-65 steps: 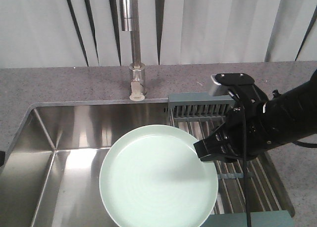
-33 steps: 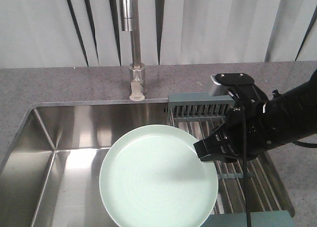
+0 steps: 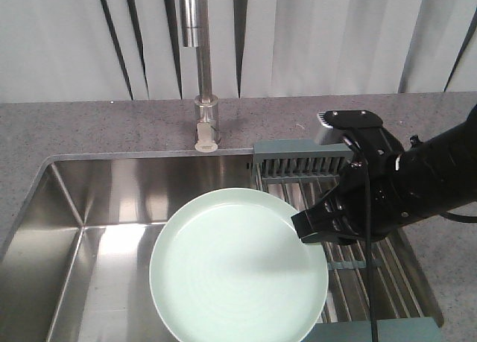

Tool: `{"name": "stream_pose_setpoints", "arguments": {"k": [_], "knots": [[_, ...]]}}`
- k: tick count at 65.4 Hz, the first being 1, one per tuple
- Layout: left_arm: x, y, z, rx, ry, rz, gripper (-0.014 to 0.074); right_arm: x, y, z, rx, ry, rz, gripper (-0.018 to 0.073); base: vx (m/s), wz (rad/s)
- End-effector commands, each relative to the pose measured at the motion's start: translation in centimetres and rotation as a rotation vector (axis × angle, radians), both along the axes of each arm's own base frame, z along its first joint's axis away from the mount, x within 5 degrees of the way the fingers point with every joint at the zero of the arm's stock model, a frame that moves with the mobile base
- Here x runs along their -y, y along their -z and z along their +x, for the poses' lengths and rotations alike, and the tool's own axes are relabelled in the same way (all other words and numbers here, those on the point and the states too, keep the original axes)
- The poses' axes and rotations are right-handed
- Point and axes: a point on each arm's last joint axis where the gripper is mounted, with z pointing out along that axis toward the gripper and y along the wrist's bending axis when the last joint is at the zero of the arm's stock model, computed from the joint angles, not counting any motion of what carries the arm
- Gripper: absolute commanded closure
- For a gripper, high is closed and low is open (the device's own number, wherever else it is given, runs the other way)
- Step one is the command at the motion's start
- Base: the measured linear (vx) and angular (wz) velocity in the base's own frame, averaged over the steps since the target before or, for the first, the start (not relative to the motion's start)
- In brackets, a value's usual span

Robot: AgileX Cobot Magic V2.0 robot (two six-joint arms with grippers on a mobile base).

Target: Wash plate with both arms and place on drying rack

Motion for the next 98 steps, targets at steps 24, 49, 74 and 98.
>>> {"name": "stream_pose_setpoints", "arguments": {"k": [24,49,74,98], "knots": [[0.1,-1.1,0.4,0.079,0.009,-0.003,0.0095,-0.1,-1.8,-0.1,0.072,0.013,0.054,0.0561,0.0,0.0],[0.1,-1.1,0.4,0.079,0.009,-0.003,0.0095,0.1,-1.7,0.0,0.107,-0.02,0.017,0.0561,0.0,0.0],[0.1,-1.1,0.4,0.079,0.009,-0.003,0.0095,-1.8,-0.9,-0.3,0.112,-0.144,-0.034,0.0561,0.0,0.0],[0.1,-1.1,0.4,0.079,0.009,-0.003,0.0095,-7.1,-1.7,2.9,0.131,-0.22,-0.026,0.0561,0.0,0.0]]}}
